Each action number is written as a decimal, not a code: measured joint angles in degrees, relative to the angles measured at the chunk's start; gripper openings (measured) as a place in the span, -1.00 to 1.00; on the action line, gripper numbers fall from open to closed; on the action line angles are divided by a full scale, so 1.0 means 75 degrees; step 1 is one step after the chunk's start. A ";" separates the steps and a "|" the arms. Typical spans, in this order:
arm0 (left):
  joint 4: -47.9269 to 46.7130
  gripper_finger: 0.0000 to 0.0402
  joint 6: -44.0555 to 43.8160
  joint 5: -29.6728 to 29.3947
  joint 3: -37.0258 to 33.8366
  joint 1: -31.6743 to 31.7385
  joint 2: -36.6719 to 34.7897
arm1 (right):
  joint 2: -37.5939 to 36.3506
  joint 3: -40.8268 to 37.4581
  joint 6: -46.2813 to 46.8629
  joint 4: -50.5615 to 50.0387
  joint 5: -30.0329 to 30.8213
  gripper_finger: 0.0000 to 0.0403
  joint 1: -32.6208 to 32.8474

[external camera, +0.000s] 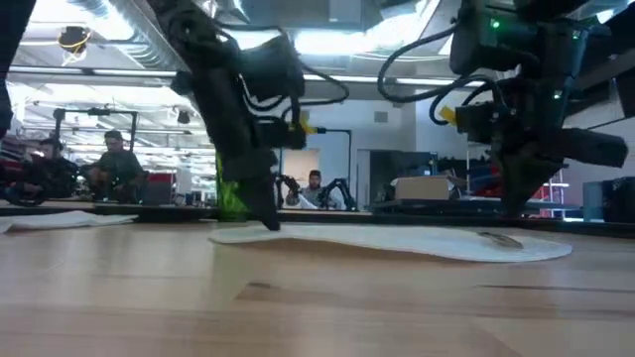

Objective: Set table place
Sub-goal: Adjust the white table mat on the table

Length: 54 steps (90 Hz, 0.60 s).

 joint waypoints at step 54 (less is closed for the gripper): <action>0.0091 -1.00 -0.1318 0.0018 -0.0006 -0.1060 0.0095 | 0.0003 -0.0827 -0.0002 0.0691 -0.0213 -1.00 -0.0297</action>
